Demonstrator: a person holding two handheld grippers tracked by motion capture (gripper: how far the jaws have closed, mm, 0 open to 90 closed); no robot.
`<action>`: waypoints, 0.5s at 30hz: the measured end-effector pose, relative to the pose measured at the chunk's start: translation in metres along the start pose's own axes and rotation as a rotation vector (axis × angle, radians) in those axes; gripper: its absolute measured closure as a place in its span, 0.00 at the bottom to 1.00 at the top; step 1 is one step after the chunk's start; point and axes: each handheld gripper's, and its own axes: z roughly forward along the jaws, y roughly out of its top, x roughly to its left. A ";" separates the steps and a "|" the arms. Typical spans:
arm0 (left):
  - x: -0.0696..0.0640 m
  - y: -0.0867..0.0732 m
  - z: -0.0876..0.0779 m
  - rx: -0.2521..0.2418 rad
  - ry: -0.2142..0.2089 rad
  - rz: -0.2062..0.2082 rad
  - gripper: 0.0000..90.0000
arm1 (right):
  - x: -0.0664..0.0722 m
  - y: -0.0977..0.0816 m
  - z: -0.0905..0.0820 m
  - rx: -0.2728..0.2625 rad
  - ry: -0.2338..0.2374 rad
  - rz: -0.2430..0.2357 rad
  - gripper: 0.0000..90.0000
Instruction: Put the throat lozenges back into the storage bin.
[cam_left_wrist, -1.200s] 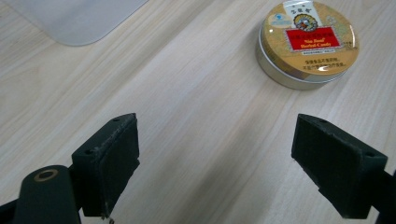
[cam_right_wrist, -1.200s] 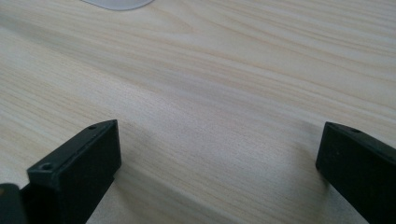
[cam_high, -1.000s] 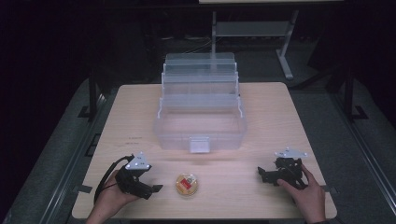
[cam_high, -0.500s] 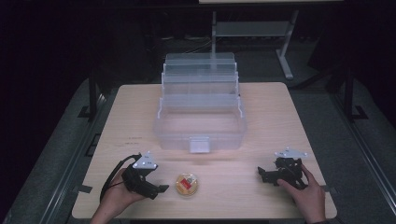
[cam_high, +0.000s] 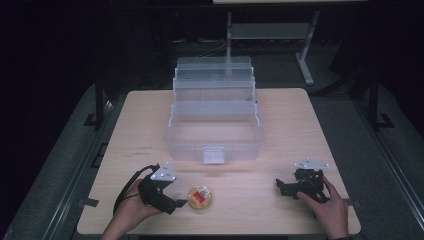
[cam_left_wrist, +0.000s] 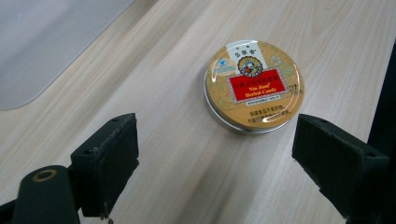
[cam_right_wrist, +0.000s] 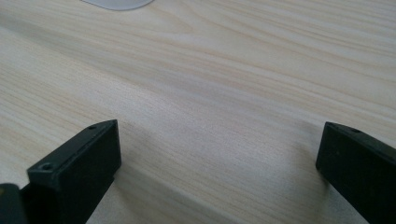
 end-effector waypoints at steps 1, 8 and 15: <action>-0.001 0.002 0.002 0.006 -0.005 0.008 0.15 | 0.000 0.000 0.000 0.000 0.000 0.000 0.00; -0.005 0.010 0.008 0.020 -0.025 0.024 0.15 | 0.000 0.000 0.000 0.000 0.000 0.000 0.00; -0.009 0.017 0.015 0.039 -0.038 0.041 0.15 | 0.000 0.000 0.000 0.000 0.000 0.000 0.00</action>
